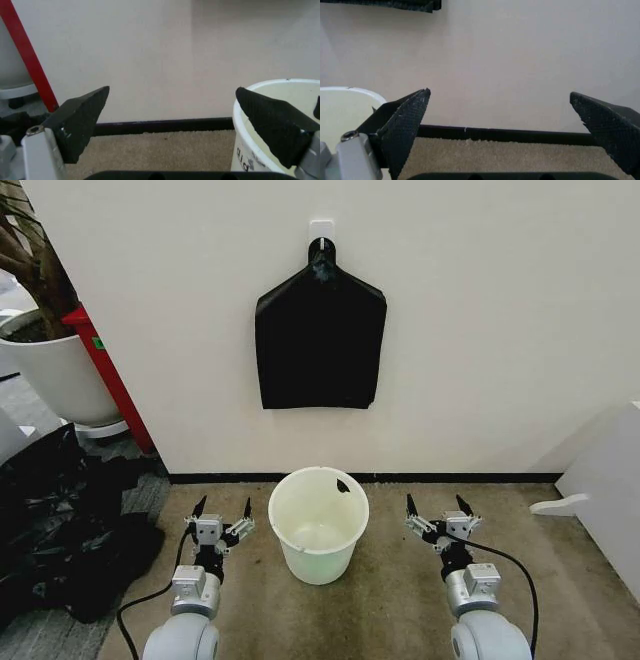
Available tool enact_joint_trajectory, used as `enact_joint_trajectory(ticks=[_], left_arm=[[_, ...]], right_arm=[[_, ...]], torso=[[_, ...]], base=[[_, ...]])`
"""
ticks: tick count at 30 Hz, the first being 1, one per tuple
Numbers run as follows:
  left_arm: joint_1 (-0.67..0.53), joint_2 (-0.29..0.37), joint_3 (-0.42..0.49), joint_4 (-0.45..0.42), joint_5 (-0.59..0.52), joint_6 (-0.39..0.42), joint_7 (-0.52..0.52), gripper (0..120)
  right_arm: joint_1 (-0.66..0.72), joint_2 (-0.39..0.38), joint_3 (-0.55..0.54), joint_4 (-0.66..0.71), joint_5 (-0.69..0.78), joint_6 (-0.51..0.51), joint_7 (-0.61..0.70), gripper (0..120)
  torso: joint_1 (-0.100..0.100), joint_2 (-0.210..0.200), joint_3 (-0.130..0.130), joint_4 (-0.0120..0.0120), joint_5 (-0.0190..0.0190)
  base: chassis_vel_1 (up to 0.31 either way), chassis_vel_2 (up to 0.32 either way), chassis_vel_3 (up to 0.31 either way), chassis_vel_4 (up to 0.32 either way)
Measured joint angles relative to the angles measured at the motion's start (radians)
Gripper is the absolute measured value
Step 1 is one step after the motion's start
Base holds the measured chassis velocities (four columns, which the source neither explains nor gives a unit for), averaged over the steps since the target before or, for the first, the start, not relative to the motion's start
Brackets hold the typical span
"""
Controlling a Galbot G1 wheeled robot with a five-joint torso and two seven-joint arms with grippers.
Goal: Place the garbage bag over the trash bin.
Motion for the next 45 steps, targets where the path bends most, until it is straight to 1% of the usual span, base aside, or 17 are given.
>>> enact_joint_trajectory(ticks=[24, 25, 30, 31, 32, 33, 36, 37, 38, 39, 40, 42, 45], left_arm=[[-0.001, 0.004, 0.002, 0.000, -0.009, -0.003, -0.001, 100], [-0.003, 0.011, 0.007, -0.003, -0.026, -0.012, -0.004, 100], [-0.022, 0.079, 0.054, -0.024, -0.170, -0.095, -0.035, 100], [-0.023, 0.082, 0.056, -0.024, -0.176, -0.099, -0.036, 100], [-0.023, 0.082, 0.056, -0.024, -0.176, -0.099, -0.036, 100], [-0.024, 0.092, 0.063, -0.026, -0.195, -0.111, -0.038, 100], [-0.042, 0.143, 0.099, -0.044, -0.294, -0.184, -0.048, 100], [-0.048, 0.159, 0.111, -0.048, -0.319, -0.206, -0.051, 100], [-0.057, 0.173, 0.121, -0.050, -0.325, -0.228, -0.053, 100], [-0.062, 0.178, 0.125, -0.052, -0.325, -0.237, -0.054, 100], [-0.062, 0.178, 0.125, -0.052, -0.325, -0.237, -0.054, 100], [-0.064, 0.185, 0.130, -0.055, -0.319, -0.249, -0.057, 100], [-0.050, 0.188, 0.128, -0.067, -0.303, -0.255, -0.063, 100]], right_arm=[[-0.004, 0.000, -0.001, 0.000, -0.002, 0.007, 0.007, 100], [-0.013, 0.001, -0.003, 0.004, -0.006, 0.021, 0.022, 100], [-0.109, 0.016, -0.027, 0.046, -0.062, 0.173, 0.177, 100], [-0.127, 0.018, -0.031, 0.053, -0.072, 0.200, 0.206, 100], [-0.127, 0.018, -0.031, 0.053, -0.072, 0.200, 0.206, 100], [-0.151, 0.022, -0.037, 0.063, -0.086, 0.238, 0.245, 100], [-0.213, 0.032, -0.052, 0.090, -0.122, 0.336, 0.346, 100], [-0.232, 0.035, -0.056, 0.098, -0.133, 0.367, 0.377, 100], [-0.250, 0.037, -0.061, 0.105, -0.141, 0.397, 0.398, 100], [-0.254, 0.034, -0.061, 0.104, -0.135, 0.411, 0.381, 100], [-0.254, 0.034, -0.061, 0.104, -0.135, 0.411, 0.381, 100], [-0.240, 0.005, -0.065, 0.089, -0.104, 0.437, 0.306, 100], [-0.197, -0.023, -0.082, 0.078, -0.063, 0.427, 0.249, 100]], torso=[[0.000, 0.000, 0.000, 0.0001, 0.0000], [0.000, 0.000, 0.000, 0.0004, 0.0000], [0.000, 0.000, 0.000, -0.0002, 0.0001], [0.000, 0.000, 0.000, -0.0002, 0.0001], [0.000, 0.000, 0.000, -0.0002, 0.0001], [0.000, 0.000, 0.000, 0.0003, -0.0003], [0.000, 0.000, 0.000, -0.0001, 0.0001], [0.000, 0.000, 0.000, 0.0000, -0.0001], [0.000, 0.000, 0.000, -0.0004, -0.0003], [0.000, 0.000, 0.000, -0.0011, -0.0003], [0.000, 0.000, 0.000, -0.0011, -0.0003], [0.000, 0.000, 0.000, -0.0001, 0.0001], [0.000, 0.000, 0.000, 0.0001, 0.0001]], base=[[0.000, 0.000, 0.000, 0.000], [0.000, 0.000, 0.000, 0.000], [0.000, 0.000, 0.000, 0.000], [0.000, 0.000, 0.000, 0.000], [0.000, 0.000, 0.000, 0.000], [0.000, 0.000, 0.000, 0.000], [0.000, 0.000, 0.000, 0.000], [0.000, 0.000, 0.000, 0.000], [0.000, 0.000, 0.000, 0.000], [0.000, 0.000, 0.000, 0.000], [0.000, 0.000, 0.000, 0.000], [0.000, 0.000, 0.000, 0.000], [0.000, 0.000, 0.000, 0.000]])
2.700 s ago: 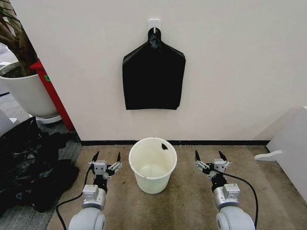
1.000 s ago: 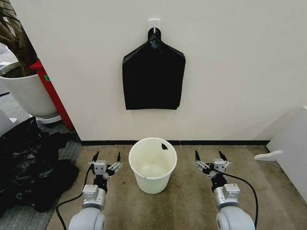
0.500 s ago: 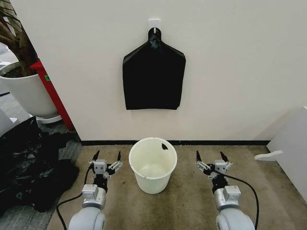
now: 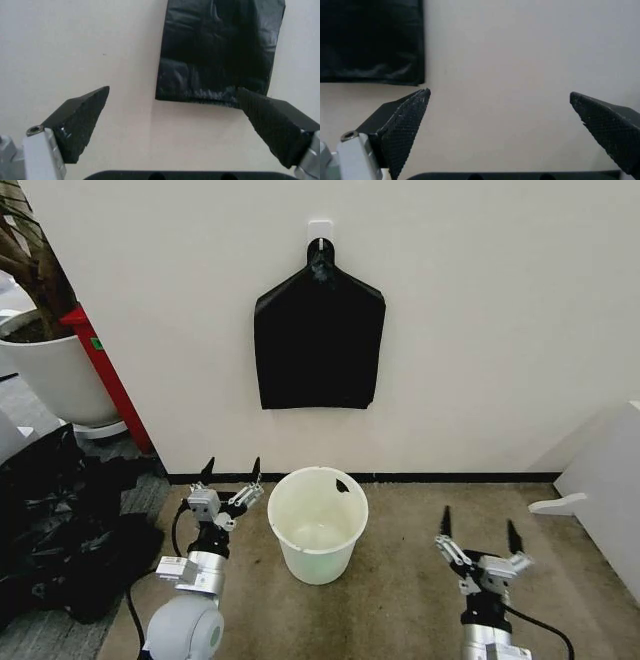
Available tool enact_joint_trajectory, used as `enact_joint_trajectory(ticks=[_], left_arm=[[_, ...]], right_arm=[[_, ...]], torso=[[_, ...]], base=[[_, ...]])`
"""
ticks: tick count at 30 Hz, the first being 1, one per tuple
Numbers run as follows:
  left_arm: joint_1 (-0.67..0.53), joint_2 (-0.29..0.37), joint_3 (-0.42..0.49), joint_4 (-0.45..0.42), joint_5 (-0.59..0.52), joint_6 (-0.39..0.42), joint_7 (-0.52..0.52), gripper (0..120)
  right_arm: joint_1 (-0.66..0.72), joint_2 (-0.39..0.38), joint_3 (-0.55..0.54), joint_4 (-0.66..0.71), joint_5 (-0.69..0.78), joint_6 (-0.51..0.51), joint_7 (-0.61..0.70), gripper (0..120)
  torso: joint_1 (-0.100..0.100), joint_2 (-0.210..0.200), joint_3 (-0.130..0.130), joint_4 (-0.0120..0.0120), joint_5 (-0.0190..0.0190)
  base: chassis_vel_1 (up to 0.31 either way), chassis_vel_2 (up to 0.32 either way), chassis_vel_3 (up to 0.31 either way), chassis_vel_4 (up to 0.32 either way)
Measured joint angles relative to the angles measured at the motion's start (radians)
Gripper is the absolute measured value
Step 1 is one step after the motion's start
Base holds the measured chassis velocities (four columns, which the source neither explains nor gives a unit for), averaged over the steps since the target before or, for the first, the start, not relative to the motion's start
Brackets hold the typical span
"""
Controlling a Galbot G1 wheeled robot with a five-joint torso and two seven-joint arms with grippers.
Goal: Place the garbage bag over the trash bin.
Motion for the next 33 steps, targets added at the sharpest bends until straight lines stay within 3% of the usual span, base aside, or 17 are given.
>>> enact_joint_trajectory(ticks=[19, 26, 33], left_arm=[[0.056, -0.010, -0.022, -0.037, 0.037, -0.028, -0.020, 100], [0.056, -0.003, -0.028, -0.026, -0.006, -0.046, -0.027, 100], [0.061, -0.008, -0.017, -0.030, -0.030, -0.046, -0.022, 100]], right_arm=[[0.291, -0.160, -0.124, -0.020, 0.272, -0.165, -0.054, 100], [0.550, -0.151, -0.204, -0.090, 0.411, -0.226, -0.085, 100], [0.785, -0.153, -0.292, -0.196, 0.640, -0.213, -0.140, 100]], torso=[[0.000, 0.000, 0.000, -0.0001, -0.0001], [0.000, 0.000, 0.000, -0.0001, 0.0000], [0.000, 0.000, 0.000, -0.0001, -0.0001]], base=[[0.000, 0.000, 0.000, 0.000], [0.000, 0.000, 0.000, 0.000], [0.000, 0.000, 0.000, 0.000]])
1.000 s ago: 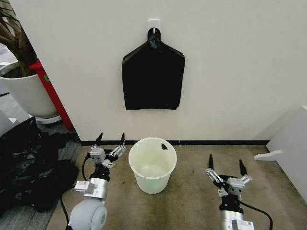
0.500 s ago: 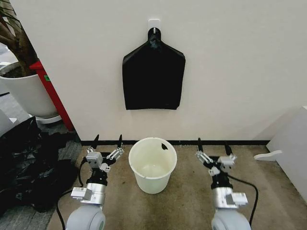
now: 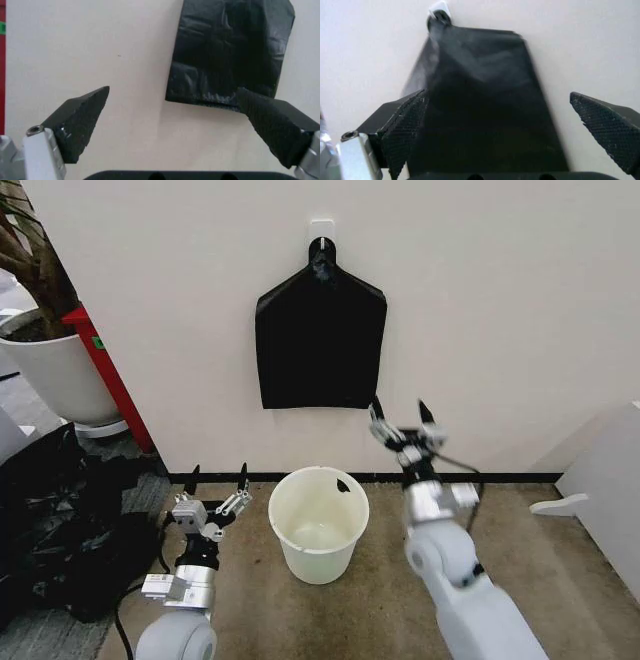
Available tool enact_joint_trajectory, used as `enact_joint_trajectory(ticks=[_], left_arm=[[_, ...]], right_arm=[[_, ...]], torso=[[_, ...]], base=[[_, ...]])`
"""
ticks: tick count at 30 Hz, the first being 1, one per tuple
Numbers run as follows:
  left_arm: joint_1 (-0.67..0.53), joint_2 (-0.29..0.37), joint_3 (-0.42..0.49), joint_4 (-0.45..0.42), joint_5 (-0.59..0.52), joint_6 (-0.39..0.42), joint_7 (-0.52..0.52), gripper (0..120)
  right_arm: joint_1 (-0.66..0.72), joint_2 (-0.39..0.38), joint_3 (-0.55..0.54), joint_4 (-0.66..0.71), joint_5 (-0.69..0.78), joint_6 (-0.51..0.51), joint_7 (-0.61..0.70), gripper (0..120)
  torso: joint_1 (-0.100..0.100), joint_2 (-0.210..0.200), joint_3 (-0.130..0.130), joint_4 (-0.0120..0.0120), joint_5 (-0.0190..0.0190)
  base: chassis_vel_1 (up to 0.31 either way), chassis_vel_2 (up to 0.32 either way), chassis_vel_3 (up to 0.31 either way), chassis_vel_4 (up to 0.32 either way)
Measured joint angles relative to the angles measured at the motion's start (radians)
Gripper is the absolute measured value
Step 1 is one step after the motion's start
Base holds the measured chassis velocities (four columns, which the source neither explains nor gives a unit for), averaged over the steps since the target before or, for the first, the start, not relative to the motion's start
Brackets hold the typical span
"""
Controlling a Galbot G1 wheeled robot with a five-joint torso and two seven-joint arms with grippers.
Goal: Place the garbage bag over the trash bin.
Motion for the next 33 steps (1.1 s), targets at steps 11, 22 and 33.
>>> enact_joint_trajectory(ticks=[11, 22, 33], left_arm=[[-0.015, -0.006, -0.007, 0.031, 0.004, 0.009, 0.004, 100], [-0.028, -0.017, -0.008, 0.057, 0.017, 0.006, 0.003, 100], [-0.033, -0.019, -0.008, 0.066, 0.029, 0.003, 0.001, 100]], right_arm=[[0.334, 0.059, -0.092, -0.185, 0.322, 0.051, -0.059, 100], [0.482, 0.127, -0.190, -0.248, 0.464, 0.041, -0.076, 100], [0.584, 0.176, -0.208, -0.384, 0.517, 0.048, -0.156, 100]], torso=[[0.000, 0.000, 0.000, 0.0001, 0.0000], [0.000, 0.000, 0.000, 0.0001, -0.0004], [0.000, 0.000, 0.000, 0.0000, -0.0002]], base=[[0.000, 0.000, 0.000, 0.000], [0.000, 0.000, 0.000, 0.000], [0.000, 0.000, 0.000, 0.000]])
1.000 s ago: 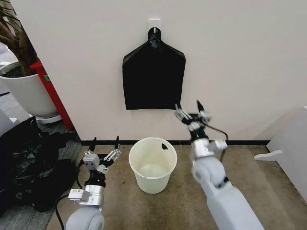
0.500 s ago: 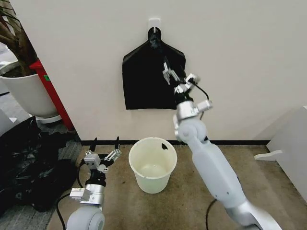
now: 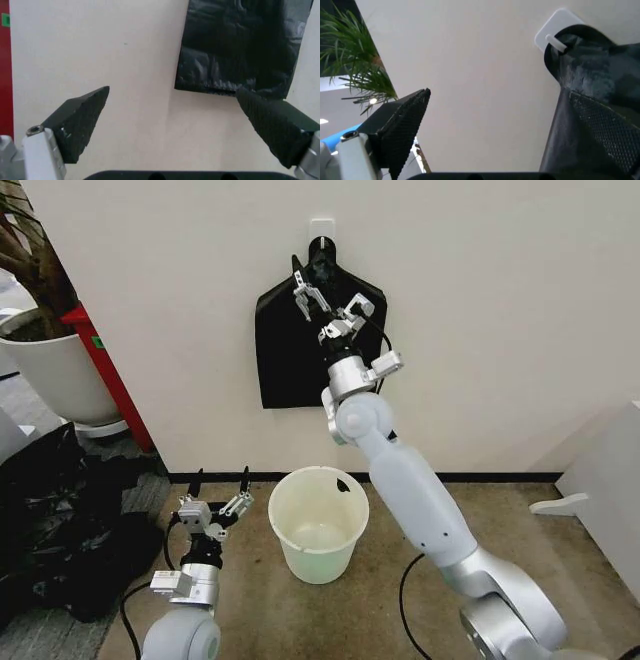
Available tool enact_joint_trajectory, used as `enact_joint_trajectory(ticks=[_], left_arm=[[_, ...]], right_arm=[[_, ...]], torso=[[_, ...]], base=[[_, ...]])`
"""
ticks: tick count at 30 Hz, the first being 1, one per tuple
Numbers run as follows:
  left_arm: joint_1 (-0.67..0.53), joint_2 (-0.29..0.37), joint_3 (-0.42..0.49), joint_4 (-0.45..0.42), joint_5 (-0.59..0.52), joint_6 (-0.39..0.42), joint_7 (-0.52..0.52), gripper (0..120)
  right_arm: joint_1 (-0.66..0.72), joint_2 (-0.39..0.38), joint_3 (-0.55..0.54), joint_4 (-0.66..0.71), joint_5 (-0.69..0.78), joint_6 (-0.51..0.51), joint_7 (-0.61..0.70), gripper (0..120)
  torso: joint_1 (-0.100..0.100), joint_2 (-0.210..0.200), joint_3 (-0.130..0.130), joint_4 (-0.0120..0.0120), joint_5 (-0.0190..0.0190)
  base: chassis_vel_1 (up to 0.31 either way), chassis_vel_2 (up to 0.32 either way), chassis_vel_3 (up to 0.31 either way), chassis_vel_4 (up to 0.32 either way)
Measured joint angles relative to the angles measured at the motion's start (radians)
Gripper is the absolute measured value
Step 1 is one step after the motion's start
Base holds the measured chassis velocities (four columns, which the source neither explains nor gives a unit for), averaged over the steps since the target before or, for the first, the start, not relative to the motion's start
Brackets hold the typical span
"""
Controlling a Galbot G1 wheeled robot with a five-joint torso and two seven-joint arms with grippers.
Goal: Place the garbage bag over the trash bin.
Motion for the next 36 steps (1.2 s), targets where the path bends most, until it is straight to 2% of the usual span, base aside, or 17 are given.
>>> enact_joint_trajectory(ticks=[15, 33, 36], left_arm=[[0.004, 0.003, -0.002, 0.000, 0.002, -0.008, -0.004, 100], [0.001, 0.005, 0.003, 0.007, 0.004, -0.010, -0.005, 100], [0.001, 0.005, 0.002, 0.008, 0.005, -0.012, -0.005, 100]], right_arm=[[0.021, 0.051, 0.037, -0.089, 0.013, -0.019, -0.001, 100], [0.023, 0.078, 0.088, -0.111, 0.023, -0.033, 0.017, 100], [0.029, 0.082, 0.091, -0.116, 0.024, -0.033, 0.015, 91]], torso=[[0.000, 0.000, 0.000, 0.0000, 0.0002], [0.000, 0.000, 0.000, 0.0000, 0.0002], [0.000, 0.000, 0.000, 0.0000, 0.0002]], base=[[0.000, 0.000, 0.000, 0.000], [0.000, 0.000, 0.000, 0.000], [0.000, 0.000, 0.000, 0.000]])
